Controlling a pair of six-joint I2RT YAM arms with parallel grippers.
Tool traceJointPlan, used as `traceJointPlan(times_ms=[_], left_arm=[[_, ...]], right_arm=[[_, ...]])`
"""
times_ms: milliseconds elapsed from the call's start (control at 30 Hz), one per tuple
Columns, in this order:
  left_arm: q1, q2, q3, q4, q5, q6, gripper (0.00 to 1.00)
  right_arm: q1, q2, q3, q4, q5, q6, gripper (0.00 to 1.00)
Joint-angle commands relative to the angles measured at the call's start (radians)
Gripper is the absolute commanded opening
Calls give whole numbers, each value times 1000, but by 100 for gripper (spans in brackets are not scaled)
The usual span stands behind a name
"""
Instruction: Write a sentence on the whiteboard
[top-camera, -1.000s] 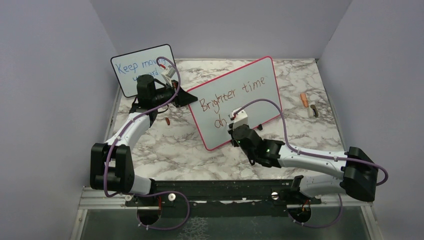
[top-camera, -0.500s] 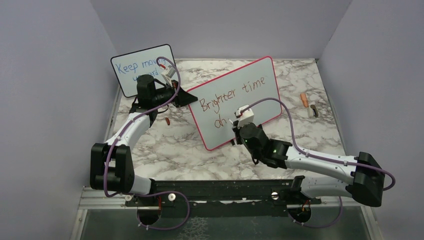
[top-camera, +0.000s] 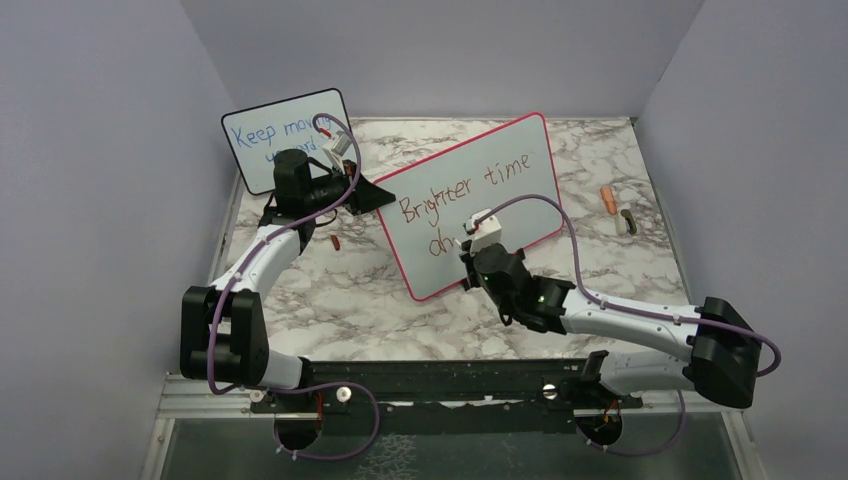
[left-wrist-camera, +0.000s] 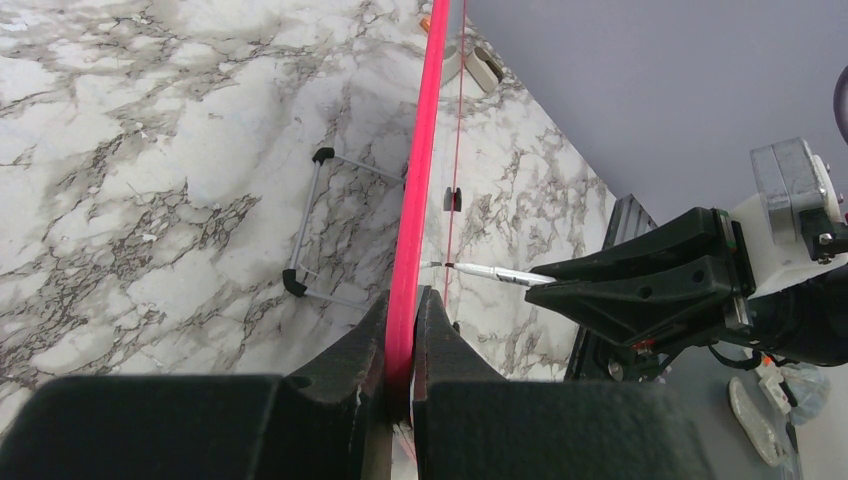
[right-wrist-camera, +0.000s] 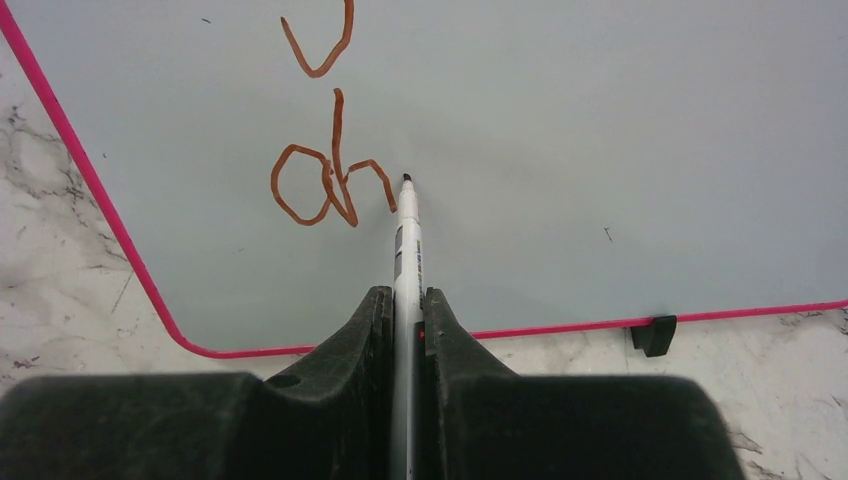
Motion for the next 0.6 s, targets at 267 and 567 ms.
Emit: traceJointPlan(times_ms=[267, 567], left_arm=[[-3, 31, -13, -87, -121, 87, 0], [-4, 32, -12, -87, -121, 87, 0]], right_arm=[[-24, 12, -27, 10, 2, -2, 1], [-35, -7, -29, -2, 34, -14, 1]])
